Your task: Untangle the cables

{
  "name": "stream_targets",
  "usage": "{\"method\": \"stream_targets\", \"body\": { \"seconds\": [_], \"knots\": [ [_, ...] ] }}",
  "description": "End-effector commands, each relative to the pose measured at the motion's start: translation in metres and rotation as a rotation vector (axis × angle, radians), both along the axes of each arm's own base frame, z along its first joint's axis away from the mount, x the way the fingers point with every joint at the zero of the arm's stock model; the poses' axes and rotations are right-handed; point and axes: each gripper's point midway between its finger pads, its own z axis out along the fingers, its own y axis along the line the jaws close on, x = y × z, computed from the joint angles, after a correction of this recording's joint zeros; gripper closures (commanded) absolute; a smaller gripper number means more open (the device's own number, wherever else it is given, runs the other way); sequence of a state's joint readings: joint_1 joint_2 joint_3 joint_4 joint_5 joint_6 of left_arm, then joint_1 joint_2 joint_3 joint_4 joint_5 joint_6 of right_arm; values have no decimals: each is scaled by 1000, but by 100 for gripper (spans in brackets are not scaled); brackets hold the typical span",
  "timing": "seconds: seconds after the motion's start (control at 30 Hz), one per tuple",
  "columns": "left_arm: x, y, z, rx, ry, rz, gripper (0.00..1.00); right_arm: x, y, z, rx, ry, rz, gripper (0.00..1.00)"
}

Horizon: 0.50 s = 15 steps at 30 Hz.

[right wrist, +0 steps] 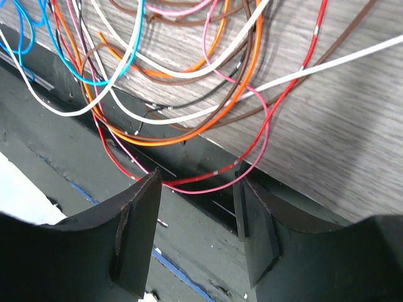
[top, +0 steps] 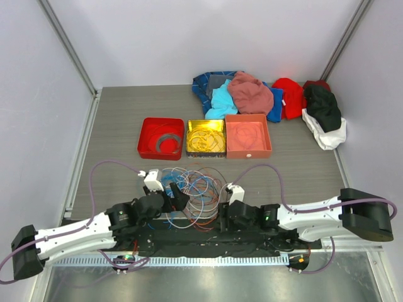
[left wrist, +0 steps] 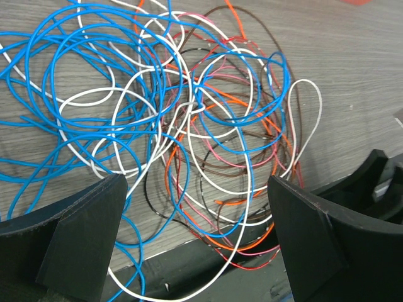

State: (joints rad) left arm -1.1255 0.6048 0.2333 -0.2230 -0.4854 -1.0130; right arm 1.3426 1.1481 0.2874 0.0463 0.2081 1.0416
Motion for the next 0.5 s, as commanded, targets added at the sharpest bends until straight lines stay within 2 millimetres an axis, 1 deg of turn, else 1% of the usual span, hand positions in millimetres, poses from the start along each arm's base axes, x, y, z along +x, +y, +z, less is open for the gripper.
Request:
{"method": "stream_targets", "body": {
  "seconds": [0.0, 0.13, 0.17, 0.23, 0.27, 0.33, 0.37, 0.4, 0.43, 0.47],
  "knots": [
    [5, -1, 19, -43, -42, 16, 1, 17, 10, 14, 42, -88, -44, 43],
    [5, 0, 19, -49, -45, 18, 1, 31, 9, 25, 56, -151, -93, 49],
    [5, 0, 18, -44, -44, 17, 1, 34, 10, 28, 59, -162, -104, 58],
    [5, -1, 19, -45, -44, 17, 0, 41, 10, 33, 56, -193, -124, 67],
    [5, -2, 17, -40, -41, 16, 1, 44, 12, 39, 61, -208, -129, 77],
    [5, -2, 17, -36, -38, 13, 1, 50, 10, 47, 56, -240, -149, 85],
    [5, -2, 17, -35, -38, 14, 1, 52, 10, 53, 51, -256, -148, 90],
    [5, -3, 17, -38, -38, 13, 1, 54, 11, 60, 61, -270, -153, 92],
    [5, -2, 18, -39, -39, 14, 1, 58, 7, 63, 48, -290, -167, 95],
    [5, -2, 17, -39, -40, 14, 1, 60, 8, 78, 70, -309, -171, 99]
  ]
}}
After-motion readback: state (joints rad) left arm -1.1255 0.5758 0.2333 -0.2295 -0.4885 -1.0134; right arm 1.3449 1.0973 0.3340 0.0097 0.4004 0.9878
